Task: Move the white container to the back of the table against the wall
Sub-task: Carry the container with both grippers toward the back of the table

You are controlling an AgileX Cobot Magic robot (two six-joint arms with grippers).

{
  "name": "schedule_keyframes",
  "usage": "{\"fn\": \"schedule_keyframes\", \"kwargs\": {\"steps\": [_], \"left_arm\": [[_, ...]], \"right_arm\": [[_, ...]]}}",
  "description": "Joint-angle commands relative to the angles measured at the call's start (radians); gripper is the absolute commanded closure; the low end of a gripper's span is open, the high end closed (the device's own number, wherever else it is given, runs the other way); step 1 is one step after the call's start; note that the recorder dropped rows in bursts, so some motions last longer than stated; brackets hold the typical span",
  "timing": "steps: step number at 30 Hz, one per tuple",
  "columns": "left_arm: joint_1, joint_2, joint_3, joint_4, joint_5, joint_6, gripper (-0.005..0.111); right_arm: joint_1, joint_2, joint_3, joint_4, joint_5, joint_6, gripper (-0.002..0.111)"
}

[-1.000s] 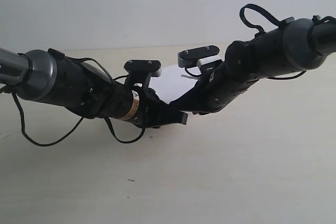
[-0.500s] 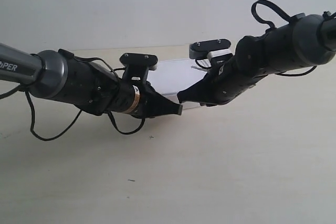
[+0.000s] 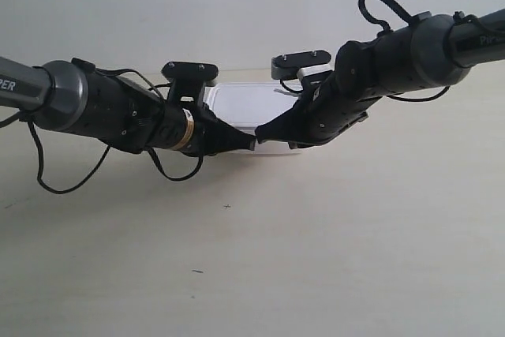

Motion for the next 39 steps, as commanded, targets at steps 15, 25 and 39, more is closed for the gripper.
{"fn": "schedule_keyframes", "kwargs": {"steps": [15,25,39], "left_arm": [[0.002,0.087,-0.119,0.0,0.036,0.034,0.107],[0.002,0.113,-0.164,0.0,0.034,0.045,0.107],[0.012,0.179,-0.235,0.0,0.06,0.104,0.107]], "right_arm": [[-0.031,0.01,-0.051,-0.018,-0.003,0.006,0.108],[-0.062,0.062,-0.099,-0.018,0.014,0.006,0.108],[-0.062,0.152,-0.236,-0.018,0.051,0.006,0.108]]}}
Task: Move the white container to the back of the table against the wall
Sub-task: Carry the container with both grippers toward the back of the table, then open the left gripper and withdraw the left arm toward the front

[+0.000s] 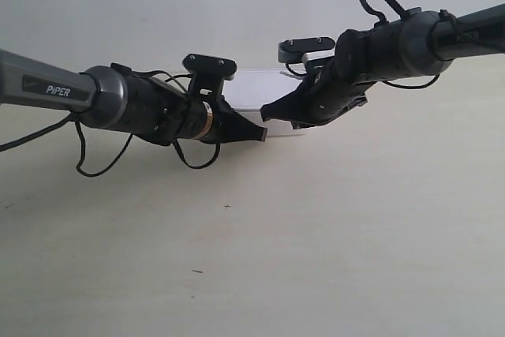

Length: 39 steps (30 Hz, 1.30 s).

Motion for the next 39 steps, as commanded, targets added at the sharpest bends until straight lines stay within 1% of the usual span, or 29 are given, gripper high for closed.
{"fn": "schedule_keyframes", "kwargs": {"steps": [1,6,12,18,23,26,28,30,32,34,35,36,38,39], "left_arm": [[0.014,0.028,-0.033,0.0,0.014,0.021,0.107],[0.037,0.036,-0.051,0.0,0.008,0.023,0.107],[0.063,0.036,-0.073,0.0,-0.043,0.033,0.107],[0.072,0.025,-0.055,0.0,-0.109,0.029,0.107],[0.07,-0.058,0.037,0.0,-0.053,0.022,0.107],[0.07,-0.142,0.125,0.0,-0.005,0.017,0.107],[0.07,-0.2,0.187,-0.006,-0.002,-0.005,0.107],[0.07,-0.275,0.27,-0.058,-0.019,-0.008,0.107],[0.056,-0.344,0.349,-0.083,-0.02,-0.008,0.107],[0.021,-0.421,0.428,-0.083,-0.009,-0.008,0.107],[-0.009,-0.469,0.484,-0.083,0.022,-0.008,0.107],[-0.031,-0.497,0.512,-0.083,0.048,-0.008,0.107],[-0.123,-0.59,0.611,-0.083,0.161,-0.025,0.107],[-0.157,-0.616,0.637,-0.083,0.186,-0.034,0.107]], "right_arm": [[-0.004,0.039,-0.06,-0.01,0.033,-0.001,0.108],[-0.004,0.073,-0.108,-0.01,0.034,-0.001,0.108],[-0.004,0.109,-0.161,-0.008,0.043,-0.001,0.108],[-0.004,0.134,-0.198,-0.004,0.05,-0.001,0.108],[-0.004,0.144,-0.224,0.001,0.05,-0.008,0.108],[-0.002,0.15,-0.229,0.001,0.042,-0.012,0.108],[-0.002,0.15,-0.229,0.001,0.033,-0.012,0.108],[-0.002,0.15,-0.229,0.019,0.029,-0.012,0.108],[-0.002,0.15,-0.229,0.073,0.021,-0.072,0.108],[-0.002,0.15,-0.229,0.158,0.012,-0.156,0.108],[-0.002,0.15,-0.229,0.189,0.006,-0.193,0.108],[-0.002,0.15,-0.229,0.199,0.004,-0.201,0.108],[-0.002,0.154,-0.229,0.234,-0.012,-0.246,0.108],[-0.002,0.156,-0.229,0.237,-0.021,-0.249,0.108]]}}
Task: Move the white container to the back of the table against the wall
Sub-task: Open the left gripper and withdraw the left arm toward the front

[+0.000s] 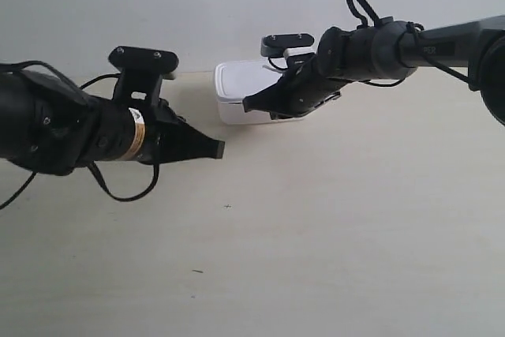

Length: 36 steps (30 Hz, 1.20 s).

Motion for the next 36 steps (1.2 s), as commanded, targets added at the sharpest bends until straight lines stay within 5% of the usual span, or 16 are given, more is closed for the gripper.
{"fn": "schedule_keyframes", "kwargs": {"steps": [1,9,22,36], "left_arm": [[-0.138,-0.14,0.133,-0.011,0.154,-0.04,0.107],[-0.395,-0.389,0.366,-0.008,0.33,-0.133,0.107],[-0.58,-0.585,0.531,-0.088,0.33,-0.16,0.107],[-0.747,-0.685,0.574,-0.196,0.42,-0.121,0.107]], "right_arm": [[0.0,0.008,-0.006,0.033,-0.044,-0.047,0.108],[0.0,0.062,-0.092,0.058,0.003,-0.097,0.108],[0.0,0.07,-0.127,-0.014,0.002,-0.217,0.108],[0.0,0.081,-0.127,-0.024,-0.061,-0.667,0.108]]}}
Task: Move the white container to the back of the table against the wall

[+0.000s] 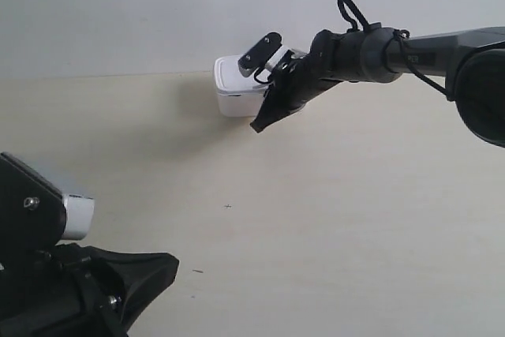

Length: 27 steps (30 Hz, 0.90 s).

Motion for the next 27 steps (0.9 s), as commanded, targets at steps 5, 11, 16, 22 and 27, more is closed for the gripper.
{"fn": "schedule_keyframes", "kwargs": {"steps": [5,11,16,22,27], "left_arm": [[-0.226,-0.01,0.063,-0.218,0.366,0.027,0.107],[-0.463,-0.01,0.063,-0.359,0.718,0.02,0.107],[-0.579,-0.01,0.063,-0.432,0.752,0.005,0.107],[-0.608,-0.01,0.063,-0.443,0.752,0.002,0.107],[-0.608,-0.01,0.063,-0.443,0.752,0.002,0.107]], "right_arm": [[0.0,0.0,-0.008,-0.006,-0.107,-0.14,0.108],[0.0,0.0,-0.008,-0.006,-0.121,-0.173,0.108],[0.0,0.004,-0.008,-0.006,-0.134,-0.195,0.108],[0.011,0.033,-0.008,-0.006,-0.166,-0.243,0.108],[0.022,0.065,-0.044,-0.009,-0.177,-0.245,0.108]]}}
